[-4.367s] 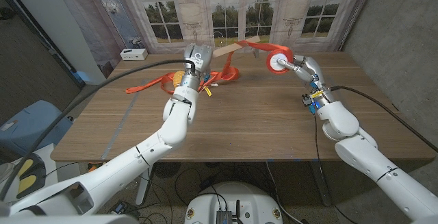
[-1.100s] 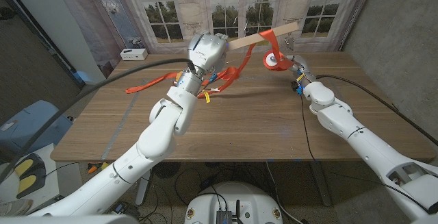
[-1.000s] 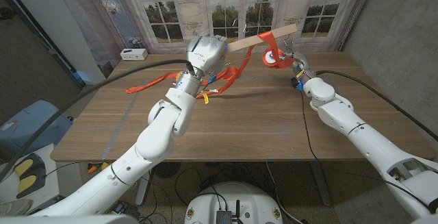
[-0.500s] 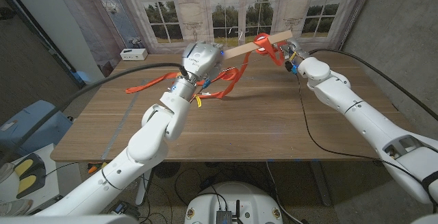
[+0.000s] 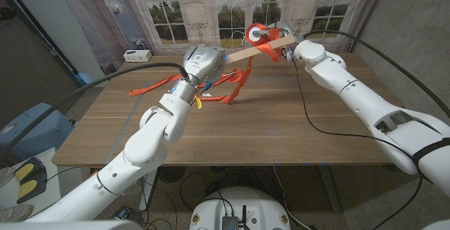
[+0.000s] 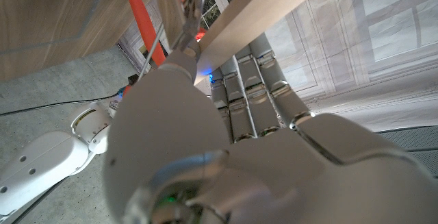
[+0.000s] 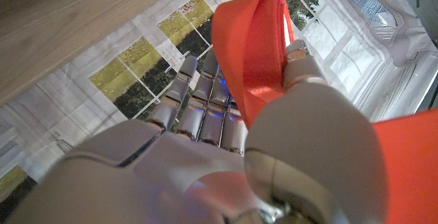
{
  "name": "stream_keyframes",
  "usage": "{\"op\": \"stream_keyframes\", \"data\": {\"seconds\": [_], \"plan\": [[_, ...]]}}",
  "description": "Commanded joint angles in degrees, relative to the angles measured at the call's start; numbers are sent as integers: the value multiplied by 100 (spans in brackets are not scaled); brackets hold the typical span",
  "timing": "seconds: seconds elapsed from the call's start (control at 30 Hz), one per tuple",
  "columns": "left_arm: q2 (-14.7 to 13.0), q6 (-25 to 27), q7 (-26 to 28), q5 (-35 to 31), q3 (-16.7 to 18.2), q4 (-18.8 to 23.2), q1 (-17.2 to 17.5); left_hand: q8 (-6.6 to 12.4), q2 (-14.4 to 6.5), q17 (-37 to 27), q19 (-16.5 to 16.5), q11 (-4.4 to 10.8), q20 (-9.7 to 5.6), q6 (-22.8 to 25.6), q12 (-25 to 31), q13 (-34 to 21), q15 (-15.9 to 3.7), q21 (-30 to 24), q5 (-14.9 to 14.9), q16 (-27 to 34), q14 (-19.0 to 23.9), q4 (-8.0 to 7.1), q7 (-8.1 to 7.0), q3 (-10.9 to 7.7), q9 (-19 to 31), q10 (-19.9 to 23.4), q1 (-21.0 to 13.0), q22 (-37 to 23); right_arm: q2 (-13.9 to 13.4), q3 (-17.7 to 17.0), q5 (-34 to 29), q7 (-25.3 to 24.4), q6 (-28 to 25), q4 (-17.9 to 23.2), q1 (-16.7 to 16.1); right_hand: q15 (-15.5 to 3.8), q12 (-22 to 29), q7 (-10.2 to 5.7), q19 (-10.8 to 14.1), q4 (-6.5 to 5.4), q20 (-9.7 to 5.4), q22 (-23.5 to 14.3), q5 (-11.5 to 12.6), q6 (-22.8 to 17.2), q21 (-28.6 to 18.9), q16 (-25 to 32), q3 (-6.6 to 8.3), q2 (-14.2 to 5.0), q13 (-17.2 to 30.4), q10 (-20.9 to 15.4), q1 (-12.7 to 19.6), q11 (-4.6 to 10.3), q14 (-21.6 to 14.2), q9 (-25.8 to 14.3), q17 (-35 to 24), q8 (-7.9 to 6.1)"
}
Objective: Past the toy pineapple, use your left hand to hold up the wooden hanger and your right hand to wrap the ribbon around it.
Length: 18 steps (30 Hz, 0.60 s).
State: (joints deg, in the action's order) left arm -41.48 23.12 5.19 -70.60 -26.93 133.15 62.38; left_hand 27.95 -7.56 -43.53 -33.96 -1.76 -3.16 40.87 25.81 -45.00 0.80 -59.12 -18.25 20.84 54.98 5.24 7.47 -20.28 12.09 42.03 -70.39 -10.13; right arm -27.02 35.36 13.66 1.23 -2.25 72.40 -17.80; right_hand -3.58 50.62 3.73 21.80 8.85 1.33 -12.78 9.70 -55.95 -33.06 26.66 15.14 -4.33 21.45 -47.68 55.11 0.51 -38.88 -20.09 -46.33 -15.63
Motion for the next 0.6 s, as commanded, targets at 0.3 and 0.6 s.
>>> {"op": "stream_keyframes", "data": {"seconds": [0.3, 0.6], "plan": [[-57, 189, -1033, -232, -23, 247, -80, 12, -94, -42, 51, 945, -523, 867, -11, -25, -1388, -50, -60, -22, 906, 71, -754, -273, 1724, 998, 60, -13, 447, 342, -393, 341, 318, -774, 855, -825, 304, -428, -39, -283, -19, 2, 46, -540, -58, -57, 412, -537, 780, -132, 216, 158, -10, -25, -38, -22], [84, 381, -461, -856, -136, 89, 89, 3, -87, -55, 65, 960, -519, 848, -23, -40, -1387, -47, -65, -41, 910, 70, -778, -278, 1739, 988, 71, -10, 562, 295, -551, -22, 293, -956, 1007, -836, 318, -488, -74, -295, -72, 8, 55, -514, -72, -104, 411, -536, 797, -93, 197, 189, -3, -36, -32, -9]]}}
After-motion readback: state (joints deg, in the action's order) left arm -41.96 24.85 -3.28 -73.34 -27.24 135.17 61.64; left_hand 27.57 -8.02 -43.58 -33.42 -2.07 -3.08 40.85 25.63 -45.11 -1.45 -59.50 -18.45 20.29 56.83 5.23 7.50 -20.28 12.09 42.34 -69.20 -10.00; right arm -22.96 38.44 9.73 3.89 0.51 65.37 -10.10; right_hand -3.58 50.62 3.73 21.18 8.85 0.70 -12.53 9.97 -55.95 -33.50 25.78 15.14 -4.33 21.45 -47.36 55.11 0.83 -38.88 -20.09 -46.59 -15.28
